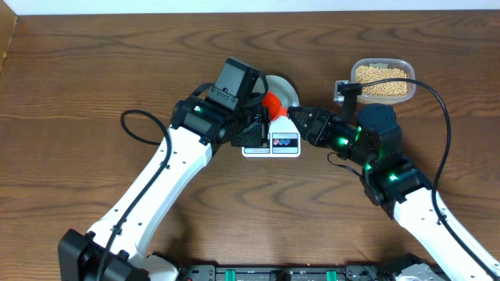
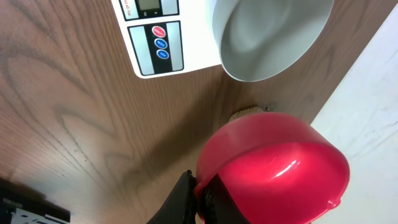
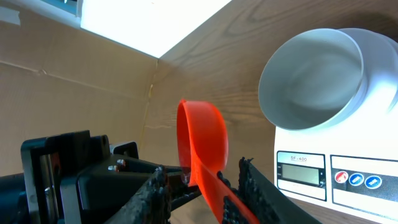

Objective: Scoop item into bowl and weigh 50g on scale
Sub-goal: 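Close the right gripper on the scoop handle, left gripper holding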

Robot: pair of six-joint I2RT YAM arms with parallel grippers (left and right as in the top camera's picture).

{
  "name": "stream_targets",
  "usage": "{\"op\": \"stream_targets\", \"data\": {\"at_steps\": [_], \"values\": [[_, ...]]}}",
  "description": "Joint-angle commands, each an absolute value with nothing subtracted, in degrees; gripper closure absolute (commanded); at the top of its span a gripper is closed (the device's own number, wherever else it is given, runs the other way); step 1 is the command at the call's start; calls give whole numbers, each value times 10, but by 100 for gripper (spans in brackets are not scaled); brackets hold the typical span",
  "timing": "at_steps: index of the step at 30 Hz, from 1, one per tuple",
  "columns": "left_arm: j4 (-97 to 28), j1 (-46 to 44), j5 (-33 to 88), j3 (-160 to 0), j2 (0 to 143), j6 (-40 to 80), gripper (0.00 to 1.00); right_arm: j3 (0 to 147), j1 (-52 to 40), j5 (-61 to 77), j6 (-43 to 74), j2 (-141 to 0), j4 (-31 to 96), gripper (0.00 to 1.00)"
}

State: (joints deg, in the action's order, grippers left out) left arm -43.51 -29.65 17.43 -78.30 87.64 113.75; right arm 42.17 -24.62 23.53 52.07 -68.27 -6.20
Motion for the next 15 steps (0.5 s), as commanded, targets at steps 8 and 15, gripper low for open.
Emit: {"op": "stream_targets", "data": {"at_steps": [8,15], "values": [[-436,-300,175,-791,869,1130,93,430,-249,241,518,-686,-63,66],[-427,-299,176,-791,869,1133,93,430,-248,244,511,-686,-62,32]]}}
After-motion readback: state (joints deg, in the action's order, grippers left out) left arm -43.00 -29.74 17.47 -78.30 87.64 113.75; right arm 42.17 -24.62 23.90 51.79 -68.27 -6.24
